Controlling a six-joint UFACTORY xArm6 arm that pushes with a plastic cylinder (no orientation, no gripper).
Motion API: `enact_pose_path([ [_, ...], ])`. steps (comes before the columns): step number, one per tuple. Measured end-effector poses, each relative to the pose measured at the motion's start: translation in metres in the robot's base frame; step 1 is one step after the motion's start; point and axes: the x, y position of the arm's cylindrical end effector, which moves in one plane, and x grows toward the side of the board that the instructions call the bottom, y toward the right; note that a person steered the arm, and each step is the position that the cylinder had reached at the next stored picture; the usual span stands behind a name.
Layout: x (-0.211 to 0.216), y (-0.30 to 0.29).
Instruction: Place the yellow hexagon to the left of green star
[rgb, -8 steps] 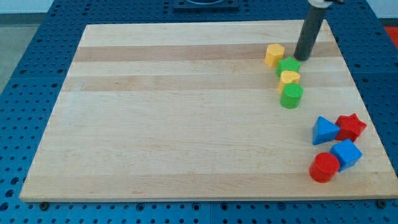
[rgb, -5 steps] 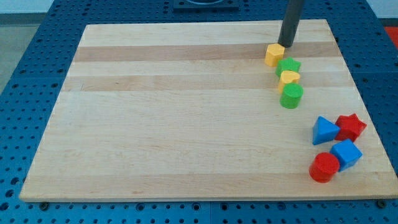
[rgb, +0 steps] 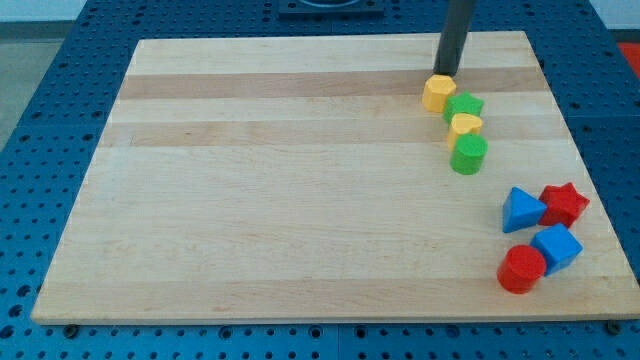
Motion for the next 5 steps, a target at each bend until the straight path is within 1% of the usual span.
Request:
enact_pose_path([
  [2,0.034,-0.009],
  [5,0.06,-0.009],
])
